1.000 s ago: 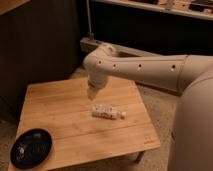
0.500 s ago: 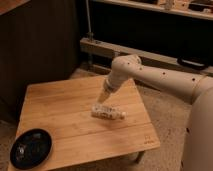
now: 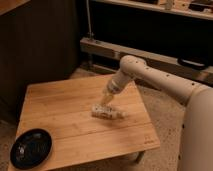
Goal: Place the bottle in the ceramic bowl
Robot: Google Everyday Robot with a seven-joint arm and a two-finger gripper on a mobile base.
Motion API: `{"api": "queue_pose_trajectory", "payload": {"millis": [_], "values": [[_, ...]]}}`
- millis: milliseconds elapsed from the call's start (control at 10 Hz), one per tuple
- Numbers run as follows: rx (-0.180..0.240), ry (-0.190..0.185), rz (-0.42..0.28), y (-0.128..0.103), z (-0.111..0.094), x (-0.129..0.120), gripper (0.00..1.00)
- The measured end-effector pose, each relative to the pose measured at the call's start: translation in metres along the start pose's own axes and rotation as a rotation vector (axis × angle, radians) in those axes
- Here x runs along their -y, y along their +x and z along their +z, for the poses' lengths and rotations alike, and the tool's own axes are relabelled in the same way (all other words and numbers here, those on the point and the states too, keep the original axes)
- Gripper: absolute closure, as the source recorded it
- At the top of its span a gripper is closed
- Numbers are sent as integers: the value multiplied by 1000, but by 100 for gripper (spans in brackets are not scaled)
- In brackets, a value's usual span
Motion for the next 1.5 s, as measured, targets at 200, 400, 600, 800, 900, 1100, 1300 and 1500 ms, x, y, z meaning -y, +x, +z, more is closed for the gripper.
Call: {"api": "queue_pose_trajectory", "payload": {"millis": [200, 400, 600, 800, 900, 1100, 1300, 1500], "values": [[-70, 45, 30, 1, 4, -3, 35], [-239, 112, 62, 0, 14, -8, 35], [-384, 144, 84, -2, 22, -12, 35], [-369, 149, 96, 6, 25, -12, 35], [-334, 154, 100, 11, 24, -12, 35], [-304, 157, 102, 17, 27, -14, 35], [-303, 162, 112, 27, 30, -17, 35], [-308, 164, 111, 31, 35, -19, 35]]}}
